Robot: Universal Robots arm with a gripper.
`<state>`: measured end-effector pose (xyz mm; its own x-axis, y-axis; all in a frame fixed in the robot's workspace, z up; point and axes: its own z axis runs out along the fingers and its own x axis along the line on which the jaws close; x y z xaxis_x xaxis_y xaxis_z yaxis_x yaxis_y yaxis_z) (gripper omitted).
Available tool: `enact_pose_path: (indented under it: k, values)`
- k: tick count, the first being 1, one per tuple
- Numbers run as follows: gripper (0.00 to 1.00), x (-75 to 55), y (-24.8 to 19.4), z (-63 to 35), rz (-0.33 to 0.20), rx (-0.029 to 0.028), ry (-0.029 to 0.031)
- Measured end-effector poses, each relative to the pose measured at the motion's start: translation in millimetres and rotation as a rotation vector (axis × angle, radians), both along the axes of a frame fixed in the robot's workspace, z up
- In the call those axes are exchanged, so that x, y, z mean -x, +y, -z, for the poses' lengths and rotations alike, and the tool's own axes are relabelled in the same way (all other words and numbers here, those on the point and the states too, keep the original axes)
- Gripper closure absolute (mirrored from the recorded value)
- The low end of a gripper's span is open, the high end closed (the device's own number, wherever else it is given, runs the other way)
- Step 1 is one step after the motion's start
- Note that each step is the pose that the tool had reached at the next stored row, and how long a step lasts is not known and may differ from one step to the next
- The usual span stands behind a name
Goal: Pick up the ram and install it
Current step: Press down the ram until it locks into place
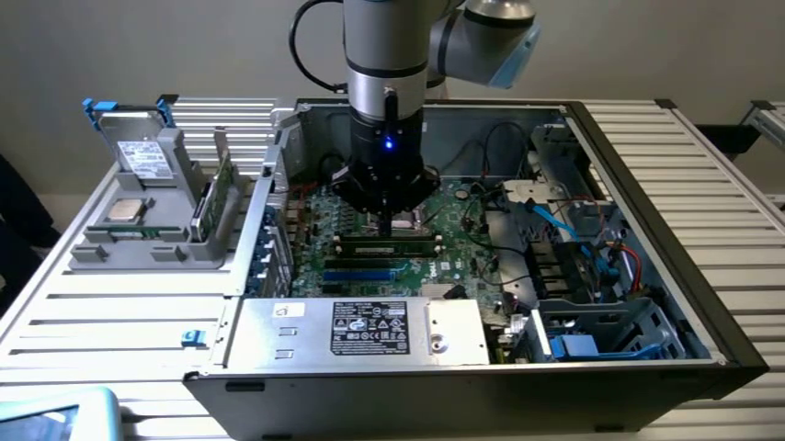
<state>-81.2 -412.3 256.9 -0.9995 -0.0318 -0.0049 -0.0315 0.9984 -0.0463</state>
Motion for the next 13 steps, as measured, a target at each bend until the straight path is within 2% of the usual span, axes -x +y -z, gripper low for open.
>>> enact_pose_path:
  k: [3,4,6,9,13]
  values:
    - [0.89,0.0,0.0,0.0,0.021,0.0118,-0.006]
    - [0.89,0.0,0.0,0.0,0.03,0.0135,-0.0084]
    - [0.89,-0.1,0.0,0.0,0.048,0.0136,-0.0122]
    - [0.89,0.0,-0.1,-0.1,0.06,0.0096,-0.0123]
    - [0.89,0.0,-0.1,0.0,0.06,0.0093,-0.0124]
